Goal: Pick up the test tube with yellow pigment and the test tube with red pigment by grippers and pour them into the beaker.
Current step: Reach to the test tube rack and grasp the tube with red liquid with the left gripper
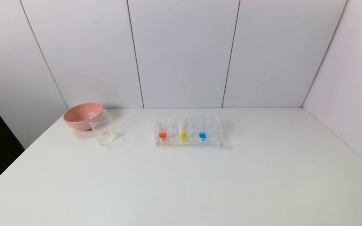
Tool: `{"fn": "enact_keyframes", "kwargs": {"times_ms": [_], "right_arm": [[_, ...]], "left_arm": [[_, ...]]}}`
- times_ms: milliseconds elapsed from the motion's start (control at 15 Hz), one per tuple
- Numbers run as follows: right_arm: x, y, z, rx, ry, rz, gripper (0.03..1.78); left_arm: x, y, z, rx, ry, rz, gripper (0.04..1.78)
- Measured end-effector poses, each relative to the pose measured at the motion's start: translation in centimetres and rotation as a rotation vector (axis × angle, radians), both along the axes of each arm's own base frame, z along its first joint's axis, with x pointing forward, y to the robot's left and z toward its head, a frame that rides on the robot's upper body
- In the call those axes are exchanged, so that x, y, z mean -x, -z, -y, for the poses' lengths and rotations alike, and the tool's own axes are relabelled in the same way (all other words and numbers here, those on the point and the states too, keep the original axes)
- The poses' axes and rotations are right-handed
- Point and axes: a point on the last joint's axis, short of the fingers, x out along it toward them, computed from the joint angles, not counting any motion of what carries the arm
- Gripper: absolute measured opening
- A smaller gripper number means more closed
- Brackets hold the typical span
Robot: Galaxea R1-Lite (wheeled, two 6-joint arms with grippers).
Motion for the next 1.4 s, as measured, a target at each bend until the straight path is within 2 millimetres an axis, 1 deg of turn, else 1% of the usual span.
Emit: {"fn": "enact_keyframes", "kwargs": {"times_ms": [867,1067,1200,1333,1400], "right_arm": [[0.0,0.0,0.0,0.0,0.0,0.0,0.11],[0.0,0.0,0.0,0.0,0.0,0.0,0.11],[0.0,0.0,0.0,0.0,0.0,0.0,0.11],[0.0,0.0,0.0,0.0,0.0,0.0,0.11],[0.0,0.0,0.0,0.0,0.0,0.0,0.11]], "left_arm": [[0.0,0.0,0.0,-0.01,0.006,-0.004,1.76],[0.0,0.0,0.0,-0.05,0.022,-0.007,1.76],[0.2,-0.8,0.1,-0.062,0.048,0.014,1.76],[0.6,-2.6,0.2,-0.06,0.075,0.036,1.76],[0.7,-3.9,0.2,-0.057,0.08,0.043,1.76]]}}
